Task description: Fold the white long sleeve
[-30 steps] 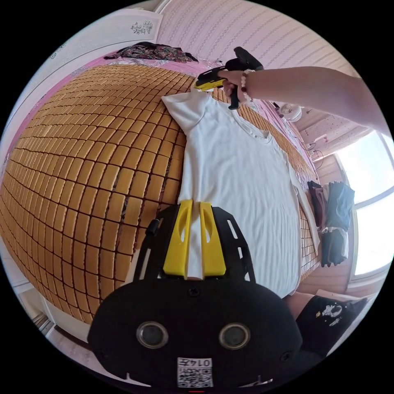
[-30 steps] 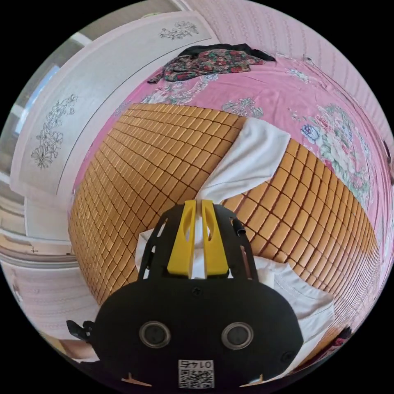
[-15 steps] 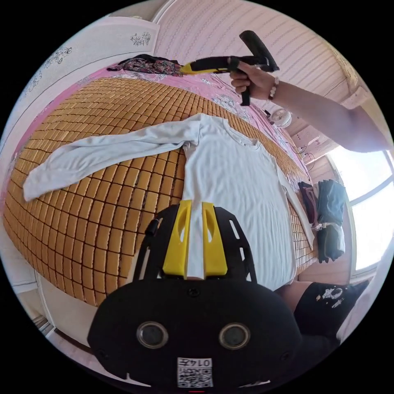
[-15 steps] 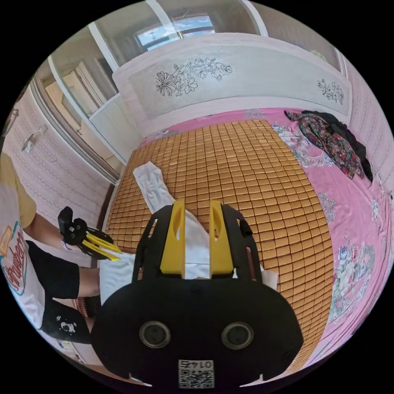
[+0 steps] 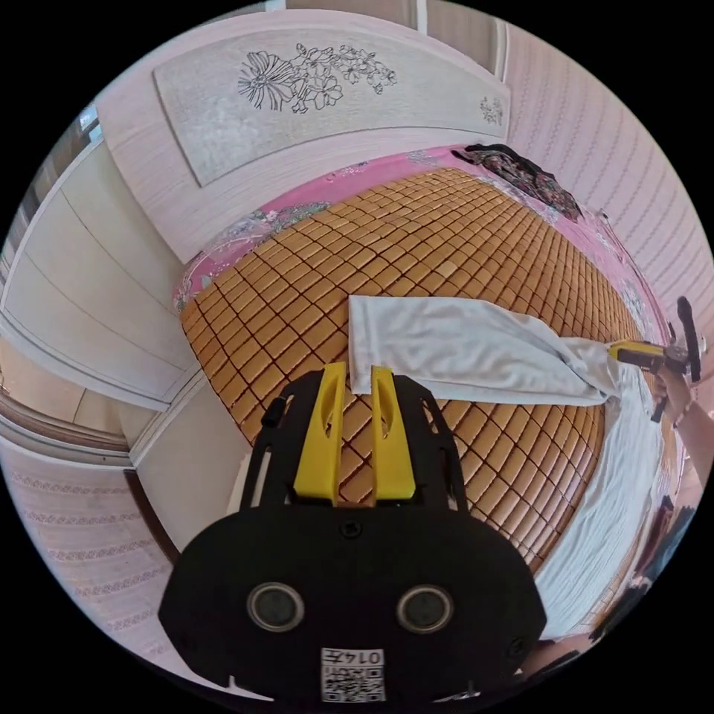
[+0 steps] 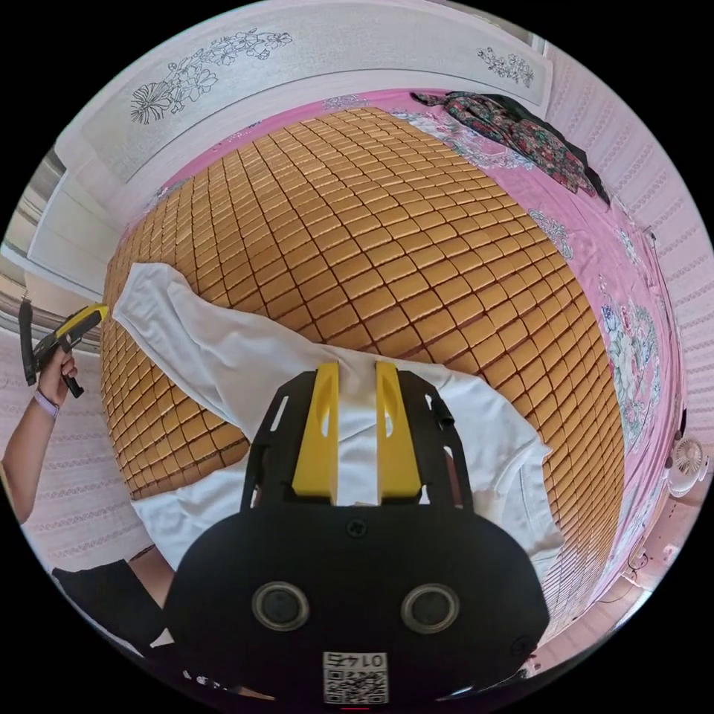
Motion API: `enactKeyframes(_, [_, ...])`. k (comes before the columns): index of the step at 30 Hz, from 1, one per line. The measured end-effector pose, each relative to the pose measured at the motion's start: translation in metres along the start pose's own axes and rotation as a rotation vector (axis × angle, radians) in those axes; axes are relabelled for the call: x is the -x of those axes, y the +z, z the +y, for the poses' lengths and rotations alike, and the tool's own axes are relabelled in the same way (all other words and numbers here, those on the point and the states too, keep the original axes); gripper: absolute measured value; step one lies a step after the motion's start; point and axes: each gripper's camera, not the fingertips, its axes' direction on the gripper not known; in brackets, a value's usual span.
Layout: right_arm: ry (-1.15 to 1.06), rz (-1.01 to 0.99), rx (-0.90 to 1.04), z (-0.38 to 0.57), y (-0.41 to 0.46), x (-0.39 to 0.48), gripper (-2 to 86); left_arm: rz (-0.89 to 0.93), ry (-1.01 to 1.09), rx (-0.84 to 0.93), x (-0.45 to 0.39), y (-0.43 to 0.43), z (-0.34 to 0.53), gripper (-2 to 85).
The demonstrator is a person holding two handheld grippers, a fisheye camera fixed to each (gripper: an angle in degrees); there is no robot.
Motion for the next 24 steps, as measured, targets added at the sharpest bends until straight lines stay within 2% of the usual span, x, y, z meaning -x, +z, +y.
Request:
enactKeyframes(2, [-0.017,0.016,-0.012,-0.008,0.006,0.007,2.7,0.054,-0.010,0.081,0.006,0.014,-0.004,7.7])
enactKeyframes(4, [-0.034,0.033,0.001,-0.015,0.009,0.012,0.5,0.055,-0.024,0.049,0.010,0.015,-0.002,7.3])
enactKeyframes(8, [-0.066,0.031,-0.004,-0.027,0.011,0.017,-0.8,0.082,0.006,0.075,0.022,0.017,-0.003,1.1])
enactKeyframes(12, [-0.053,0.020,-0.060,-0.036,0.007,0.017,-0.9,0.024,0.048,-0.020,0.042,0.001,-0.002,-0.3])
enactKeyframes(16, [-0.051,-0.017,-0.063,-0.048,0.019,0.018,-0.6,0.070,0.047,-0.072,0.067,-0.003,0.000,0.7])
enactKeyframes(19, [-0.037,-0.006,-0.044,-0.053,0.032,0.021,0.1,0.107,0.014,0.033,0.080,0.019,0.002,3.4])
enactKeyframes(24, [-0.038,-0.020,-0.110,-0.048,0.025,0.024,4.2,0.165,-0.056,0.056,0.104,0.023,0.007,5.9])
